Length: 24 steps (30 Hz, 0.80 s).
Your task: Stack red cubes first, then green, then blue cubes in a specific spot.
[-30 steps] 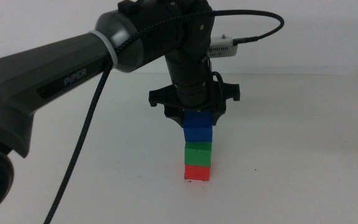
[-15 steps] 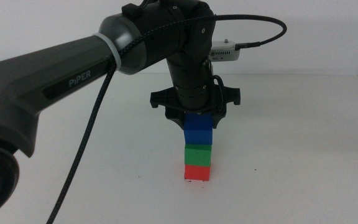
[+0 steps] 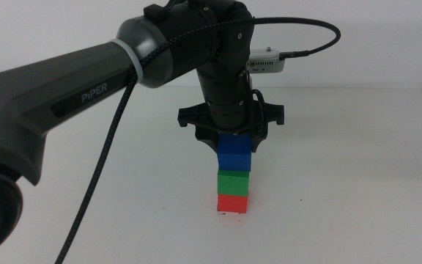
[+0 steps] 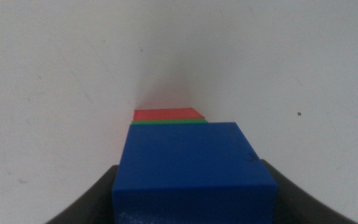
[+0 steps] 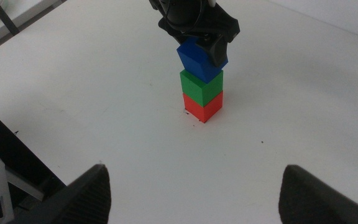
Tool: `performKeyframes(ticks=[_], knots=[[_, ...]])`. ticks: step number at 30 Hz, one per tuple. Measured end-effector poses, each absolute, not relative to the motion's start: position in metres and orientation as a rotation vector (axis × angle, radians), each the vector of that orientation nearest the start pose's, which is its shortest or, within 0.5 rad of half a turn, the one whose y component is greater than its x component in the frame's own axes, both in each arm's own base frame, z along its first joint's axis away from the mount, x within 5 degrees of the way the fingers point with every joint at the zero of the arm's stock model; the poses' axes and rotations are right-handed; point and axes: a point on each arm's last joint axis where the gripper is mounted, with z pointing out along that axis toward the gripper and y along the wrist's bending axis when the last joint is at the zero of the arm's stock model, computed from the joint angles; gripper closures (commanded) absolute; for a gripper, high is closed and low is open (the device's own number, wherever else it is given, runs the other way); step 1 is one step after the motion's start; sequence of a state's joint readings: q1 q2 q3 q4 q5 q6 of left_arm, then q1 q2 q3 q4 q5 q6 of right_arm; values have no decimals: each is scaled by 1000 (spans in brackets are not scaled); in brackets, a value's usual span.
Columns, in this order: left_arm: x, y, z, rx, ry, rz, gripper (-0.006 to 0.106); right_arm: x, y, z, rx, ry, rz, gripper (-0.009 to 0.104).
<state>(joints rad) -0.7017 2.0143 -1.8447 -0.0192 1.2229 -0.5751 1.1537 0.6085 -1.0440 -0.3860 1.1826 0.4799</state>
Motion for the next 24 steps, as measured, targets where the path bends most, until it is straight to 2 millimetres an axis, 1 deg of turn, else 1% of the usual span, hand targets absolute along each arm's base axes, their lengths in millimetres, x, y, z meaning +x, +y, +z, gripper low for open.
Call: performKeyframes(ticks=[3, 8, 10, 14, 16, 18, 19, 21, 24], knots=[[329, -279, 275, 203, 2915, -238, 26, 55, 47, 410, -695, 2081, 457, 2], [330, -279, 275, 221, 2909, -228, 9, 55, 47, 410, -695, 2081, 457, 2], [330, -279, 275, 224, 2909, -228, 7, 55, 47, 410, -695, 2081, 457, 2], [330, -279, 275, 272, 2903, -222, 7, 55, 47, 410, -695, 2081, 457, 2], [328, -278, 280, 297, 2892, -238, 7, 55, 47, 410, -695, 2081, 457, 2], [323, -274, 295, 314, 2861, -266, 7, 55, 47, 410, -695, 2081, 457, 2], [319, -271, 306, 314, 2837, -288, 7, 55, 47, 410, -695, 2081, 457, 2], [309, -263, 335, 314, 2773, -337, 7, 55, 47, 410, -695, 2081, 457, 2], [289, -244, 380, 313, 2659, -396, 7, 55, 47, 410, -695, 2081, 457, 2]])
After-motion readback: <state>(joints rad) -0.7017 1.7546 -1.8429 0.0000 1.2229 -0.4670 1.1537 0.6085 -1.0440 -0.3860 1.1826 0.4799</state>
